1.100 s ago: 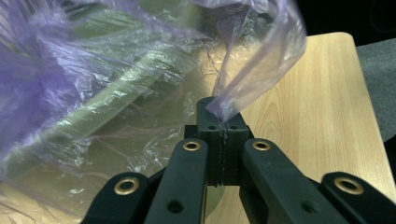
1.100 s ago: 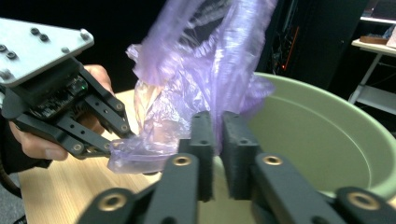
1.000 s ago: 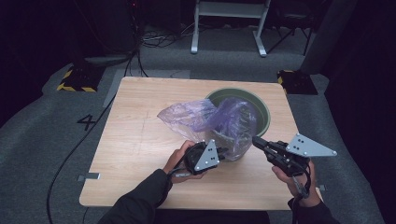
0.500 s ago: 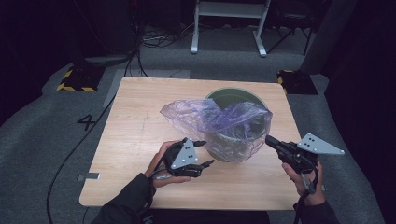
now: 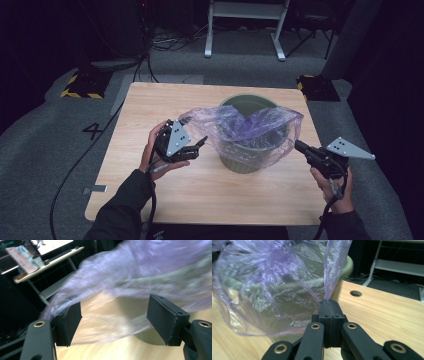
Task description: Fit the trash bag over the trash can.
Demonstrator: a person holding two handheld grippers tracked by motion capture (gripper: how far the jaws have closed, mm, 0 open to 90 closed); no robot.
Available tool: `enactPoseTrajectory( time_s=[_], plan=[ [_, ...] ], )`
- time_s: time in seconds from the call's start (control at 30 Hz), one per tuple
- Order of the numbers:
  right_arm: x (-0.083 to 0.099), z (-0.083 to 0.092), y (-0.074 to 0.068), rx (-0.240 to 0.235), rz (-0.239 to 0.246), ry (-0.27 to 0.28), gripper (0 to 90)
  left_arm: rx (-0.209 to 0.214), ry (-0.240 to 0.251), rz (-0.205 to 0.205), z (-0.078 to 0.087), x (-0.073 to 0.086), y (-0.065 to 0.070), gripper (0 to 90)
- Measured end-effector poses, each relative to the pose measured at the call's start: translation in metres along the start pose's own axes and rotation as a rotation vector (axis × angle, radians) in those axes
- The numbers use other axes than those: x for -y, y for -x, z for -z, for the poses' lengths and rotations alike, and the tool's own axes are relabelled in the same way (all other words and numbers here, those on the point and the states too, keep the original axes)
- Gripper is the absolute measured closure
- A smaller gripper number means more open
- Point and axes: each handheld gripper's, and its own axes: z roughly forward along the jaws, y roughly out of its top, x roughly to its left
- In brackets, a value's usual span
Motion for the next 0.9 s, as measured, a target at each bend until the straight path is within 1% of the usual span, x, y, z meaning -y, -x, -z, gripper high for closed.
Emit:
enactPoseTrajectory(
  time_s=[0.03, 0.1, 0.13, 0.17, 0.2, 0.23, 0.3, 0.33, 0.37, 0.4, 0.43, 0.47, 0.5, 0.53, 0.57, 0.6, 0.63, 0.67, 0.7, 0.73, 0.8, 0.9],
  plan=[
    [0.001, -0.001, 0.003, 0.009, -0.001, -0.011, 90.0, 0.029, 0.023, 0.035, 0.000, -0.001, -0.005, 26.0],
    [0.002, -0.002, 0.007, 0.008, -0.007, -0.021, 90.0, 0.074, 0.070, 0.099, 0.002, -0.005, -0.011, 25.9],
    [0.002, -0.003, 0.008, 0.010, -0.004, -0.024, 90.0, 0.084, 0.083, 0.114, 0.002, -0.009, -0.014, 25.2],
    [0.002, -0.004, 0.009, 0.014, 0.000, -0.027, 90.0, 0.101, 0.115, 0.131, 0.004, -0.012, -0.017, 24.6],
    [0.002, -0.004, 0.010, 0.015, 0.006, -0.028, 90.0, 0.108, 0.128, 0.140, 0.004, -0.015, -0.018, 24.9],
    [0.002, -0.005, 0.010, 0.018, 0.008, -0.030, 90.0, 0.107, 0.120, 0.143, 0.002, -0.019, -0.020, 24.9],
    [0.001, -0.007, 0.013, 0.025, 0.006, -0.031, 90.0, 0.121, 0.099, 0.134, -0.004, -0.024, -0.023, 25.3],
    [0.000, -0.008, 0.014, 0.026, 0.004, -0.031, 90.0, 0.116, 0.090, 0.135, -0.008, -0.026, -0.024, 26.7],
    [0.000, -0.009, 0.016, 0.027, 0.004, -0.029, 90.0, 0.130, 0.073, 0.148, -0.014, -0.027, -0.028, 28.0],
    [0.000, -0.011, 0.018, 0.029, 0.011, -0.034, 90.0, 0.141, 0.062, 0.159, -0.018, -0.028, -0.030, 33.0],
    [-0.001, -0.012, 0.019, 0.032, 0.018, -0.040, 89.9, 0.141, 0.055, 0.167, -0.022, -0.027, -0.032, 37.3],
    [-0.001, -0.013, 0.020, 0.034, 0.021, -0.044, 89.5, 0.157, 0.045, 0.187, -0.027, -0.026, -0.035, 39.7],
    [-0.002, -0.014, 0.021, 0.032, 0.024, -0.046, 89.4, 0.203, 0.039, 0.206, -0.032, -0.023, -0.038, 49.1],
    [-0.003, -0.016, 0.021, 0.032, 0.029, -0.054, 89.3, 0.229, 0.038, 0.216, -0.035, -0.020, -0.039, 54.2],
    [-0.003, -0.017, 0.022, 0.028, 0.032, -0.056, 89.0, 0.241, 0.033, 0.217, -0.038, -0.018, -0.039, 60.9],
    [-0.003, -0.019, 0.022, 0.025, 0.033, -0.058, 89.0, 0.244, 0.023, 0.217, -0.040, -0.015, -0.038, 68.9],
    [-0.003, -0.020, 0.022, 0.017, 0.034, -0.067, 89.0, 0.246, 0.011, 0.215, -0.043, -0.012, -0.037, 70.8],
    [-0.003, -0.022, 0.022, 0.018, 0.036, -0.074, 89.0, 0.255, -0.001, 0.215, -0.045, -0.010, -0.037, 75.7],
    [-0.003, -0.024, 0.023, 0.017, 0.032, -0.081, 89.0, 0.254, -0.012, 0.215, -0.047, -0.008, -0.037, 79.6],
    [-0.002, -0.026, 0.024, 0.014, 0.032, -0.087, 89.1, 0.246, -0.025, 0.213, -0.050, -0.006, -0.036, 80.6],
    [-0.001, -0.030, 0.027, 0.018, 0.025, -0.101, 89.3, 0.259, -0.046, 0.218, -0.056, 0.000, -0.036, 84.8],
    [0.002, -0.034, 0.030, 0.015, 0.000, -0.112, 89.3, 0.274, -0.066, 0.234, -0.064, 0.007, -0.032, 88.3]
  ],
)
